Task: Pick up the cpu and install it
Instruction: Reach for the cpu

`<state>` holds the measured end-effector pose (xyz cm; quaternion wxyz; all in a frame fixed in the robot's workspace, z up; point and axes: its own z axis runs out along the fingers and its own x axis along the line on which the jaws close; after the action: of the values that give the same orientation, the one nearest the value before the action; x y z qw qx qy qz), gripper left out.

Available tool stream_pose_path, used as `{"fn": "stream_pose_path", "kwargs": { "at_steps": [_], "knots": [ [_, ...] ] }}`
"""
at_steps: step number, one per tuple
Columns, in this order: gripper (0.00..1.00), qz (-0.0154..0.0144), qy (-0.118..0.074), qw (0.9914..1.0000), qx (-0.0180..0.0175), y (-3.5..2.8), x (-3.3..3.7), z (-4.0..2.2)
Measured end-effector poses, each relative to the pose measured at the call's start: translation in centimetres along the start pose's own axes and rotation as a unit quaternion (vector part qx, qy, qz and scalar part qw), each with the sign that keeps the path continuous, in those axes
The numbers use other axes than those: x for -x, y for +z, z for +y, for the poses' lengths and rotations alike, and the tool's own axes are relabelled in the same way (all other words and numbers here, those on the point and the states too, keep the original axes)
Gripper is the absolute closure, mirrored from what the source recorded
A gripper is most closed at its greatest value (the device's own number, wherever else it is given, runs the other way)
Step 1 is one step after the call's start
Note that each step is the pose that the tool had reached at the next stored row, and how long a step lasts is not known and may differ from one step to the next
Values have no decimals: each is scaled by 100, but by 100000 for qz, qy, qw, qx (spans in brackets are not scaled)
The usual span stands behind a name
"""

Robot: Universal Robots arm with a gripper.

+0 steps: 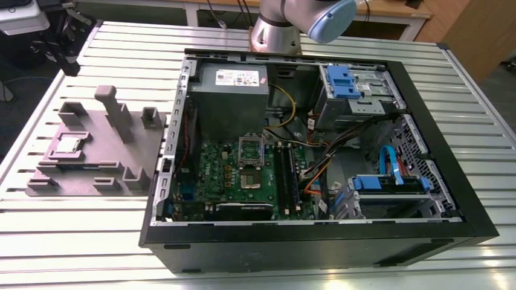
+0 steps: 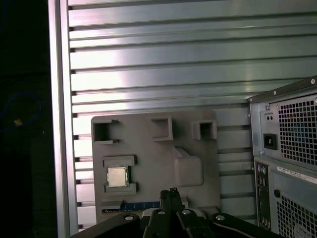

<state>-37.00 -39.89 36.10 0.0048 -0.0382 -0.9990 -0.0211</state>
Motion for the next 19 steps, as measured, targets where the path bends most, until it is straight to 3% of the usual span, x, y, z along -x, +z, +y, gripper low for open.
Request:
{"fn": "stream_pose_path", "kwargs": {
  "at_steps": [19],
  "knots": [
    [90,4,-1,100000,0,22,-25,-3]
  ]
}}
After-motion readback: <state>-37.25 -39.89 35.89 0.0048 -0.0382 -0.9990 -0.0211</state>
